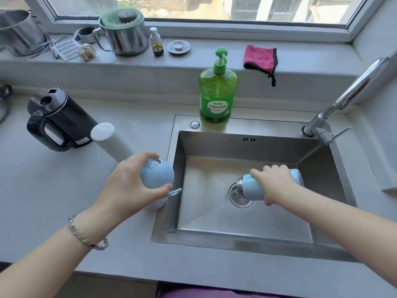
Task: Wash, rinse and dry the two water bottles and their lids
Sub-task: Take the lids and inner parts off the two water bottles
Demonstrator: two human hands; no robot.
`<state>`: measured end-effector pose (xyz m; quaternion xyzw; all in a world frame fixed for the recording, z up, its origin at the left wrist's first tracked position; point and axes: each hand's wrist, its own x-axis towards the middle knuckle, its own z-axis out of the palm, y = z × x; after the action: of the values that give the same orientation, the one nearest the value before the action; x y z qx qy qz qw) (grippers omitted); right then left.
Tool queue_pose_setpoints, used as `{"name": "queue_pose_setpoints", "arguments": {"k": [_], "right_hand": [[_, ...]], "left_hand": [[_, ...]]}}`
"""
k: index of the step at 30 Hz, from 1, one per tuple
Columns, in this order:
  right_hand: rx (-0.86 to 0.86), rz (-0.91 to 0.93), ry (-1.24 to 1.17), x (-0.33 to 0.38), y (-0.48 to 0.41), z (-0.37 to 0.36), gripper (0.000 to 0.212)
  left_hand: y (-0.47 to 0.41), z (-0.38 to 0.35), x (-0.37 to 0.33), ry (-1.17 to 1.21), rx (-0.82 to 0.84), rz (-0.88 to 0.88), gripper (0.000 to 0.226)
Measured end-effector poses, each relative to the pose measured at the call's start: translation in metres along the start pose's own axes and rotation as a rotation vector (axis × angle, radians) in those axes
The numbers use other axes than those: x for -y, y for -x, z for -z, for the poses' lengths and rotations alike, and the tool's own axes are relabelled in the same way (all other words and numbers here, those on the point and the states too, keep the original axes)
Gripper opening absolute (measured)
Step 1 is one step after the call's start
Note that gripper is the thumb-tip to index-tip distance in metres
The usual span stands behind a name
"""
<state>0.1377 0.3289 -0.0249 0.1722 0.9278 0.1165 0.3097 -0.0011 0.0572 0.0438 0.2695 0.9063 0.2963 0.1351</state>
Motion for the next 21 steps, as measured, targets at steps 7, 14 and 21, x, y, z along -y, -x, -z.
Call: {"name": "queue_pose_setpoints", "arguments": {"k": [7,14,21], "right_hand": [[0.023,0.006,0.186,0.014,-0.009,0.016,0.061],[0.025,-0.094,0.057,0.013,-0.003,0.014,0.066],[-0.331,0.055,-1.272,0.088,-0.044,0.062,0.070]], "left_hand": [[0.007,0.007,0.019,-0.032,0.065,-0.005,0.055],[0.001,0.025,0.047,-0.029,0.050,-0.021,0.057],[-0.015,0.066,0.100,-0.079,-0.059,0.144,0.062]]}}
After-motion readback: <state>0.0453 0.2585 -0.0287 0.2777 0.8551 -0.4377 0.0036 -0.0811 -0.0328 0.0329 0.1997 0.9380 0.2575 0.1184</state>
